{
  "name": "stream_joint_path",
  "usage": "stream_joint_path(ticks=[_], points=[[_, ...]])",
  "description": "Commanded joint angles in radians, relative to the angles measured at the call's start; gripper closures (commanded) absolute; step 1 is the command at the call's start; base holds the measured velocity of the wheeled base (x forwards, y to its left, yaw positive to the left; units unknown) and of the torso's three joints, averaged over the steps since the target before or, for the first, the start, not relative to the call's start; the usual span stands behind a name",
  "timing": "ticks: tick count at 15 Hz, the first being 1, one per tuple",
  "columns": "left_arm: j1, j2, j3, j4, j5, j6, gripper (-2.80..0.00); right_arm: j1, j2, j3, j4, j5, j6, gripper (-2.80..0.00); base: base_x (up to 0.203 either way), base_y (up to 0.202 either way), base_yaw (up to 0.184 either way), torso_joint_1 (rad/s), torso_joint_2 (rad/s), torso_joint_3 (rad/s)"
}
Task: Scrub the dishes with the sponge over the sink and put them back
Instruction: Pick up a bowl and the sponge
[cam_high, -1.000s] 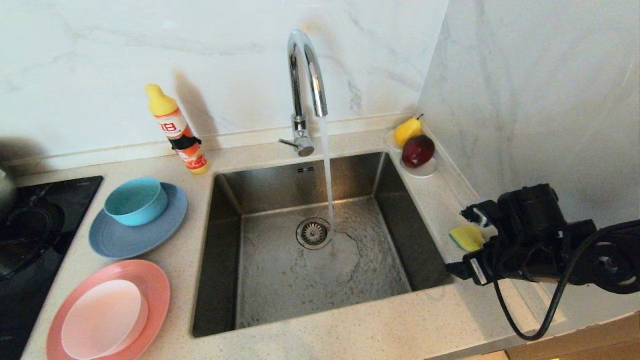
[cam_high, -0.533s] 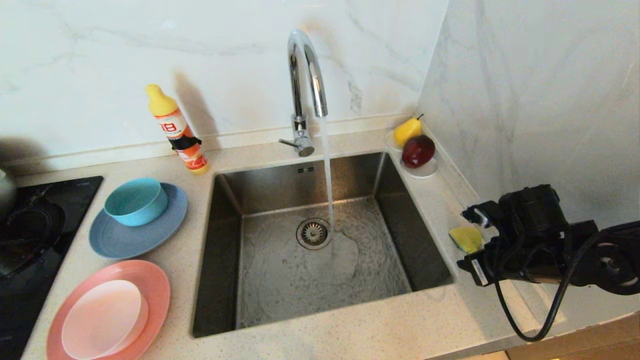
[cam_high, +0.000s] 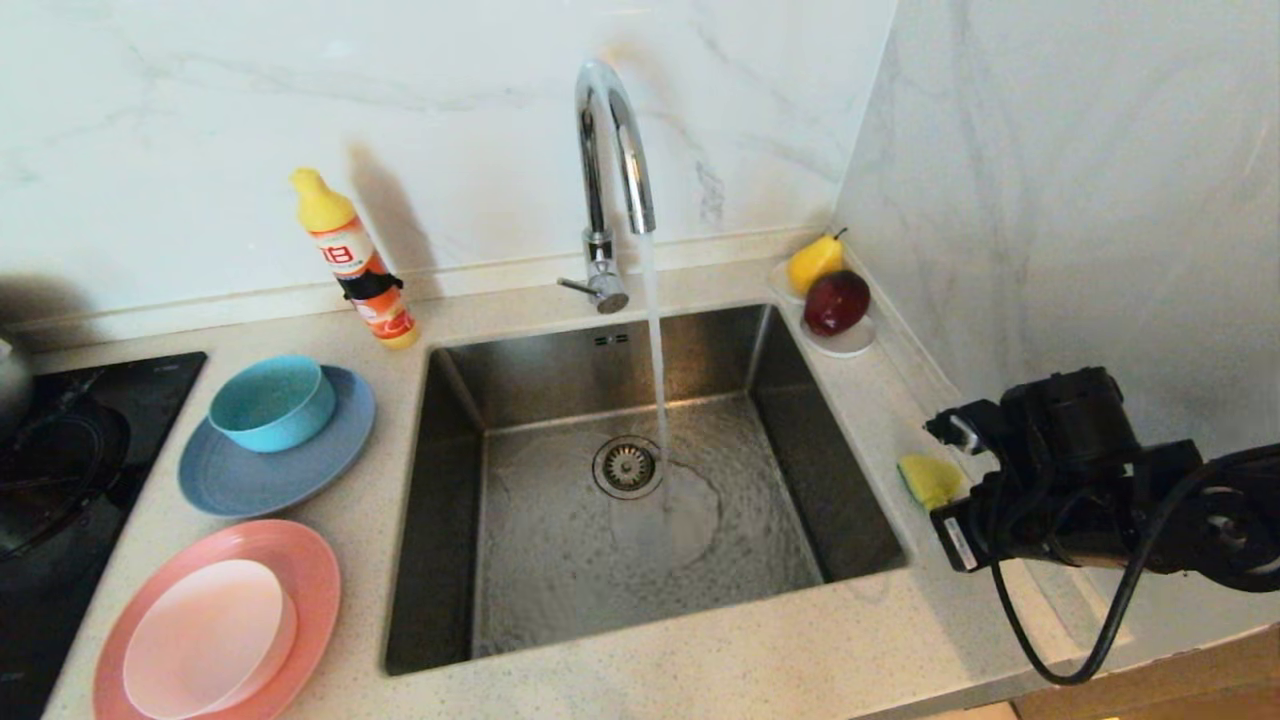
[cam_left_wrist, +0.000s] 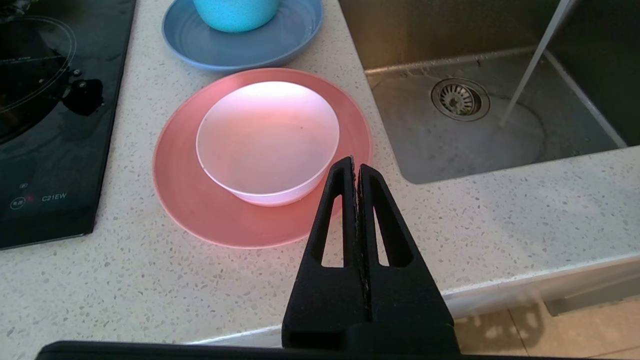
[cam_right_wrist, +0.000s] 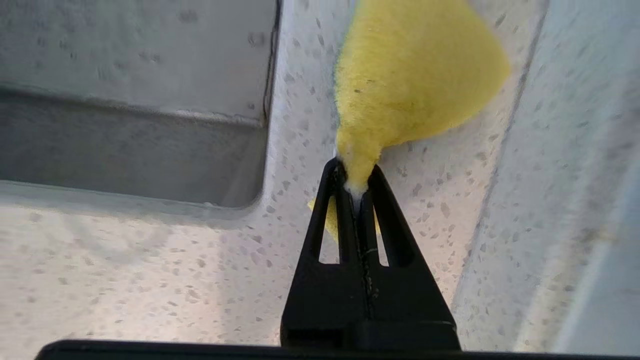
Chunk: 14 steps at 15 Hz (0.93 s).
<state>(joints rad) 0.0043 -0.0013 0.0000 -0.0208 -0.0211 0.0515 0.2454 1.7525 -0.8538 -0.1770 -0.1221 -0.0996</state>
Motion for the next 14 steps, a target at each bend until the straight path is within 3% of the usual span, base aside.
stream_joint_path(ticks=[1,9,14], points=[[0.000,0.000,0.015,-0.001,0.000,0.001,0.00,0.011,-0.064,-0.004,0.010,-0.001,-0.002,0.00,0.000,0.000,0.000,0.000,0.00,0.000],[0.000,0.000,0.015,-0.001,0.000,0.001,0.00,0.232,-0.397,-0.020,0.289,0.000,0.083,0.00,0.000,0.000,0.000,0.000,0.00,0.000],[0.000,0.000,0.015,-0.001,0.000,0.001,0.00,0.455,-0.568,-0.078,0.423,-0.034,0.187,0.00,0.000,0.000,0.000,0.000,0.00,0.000]])
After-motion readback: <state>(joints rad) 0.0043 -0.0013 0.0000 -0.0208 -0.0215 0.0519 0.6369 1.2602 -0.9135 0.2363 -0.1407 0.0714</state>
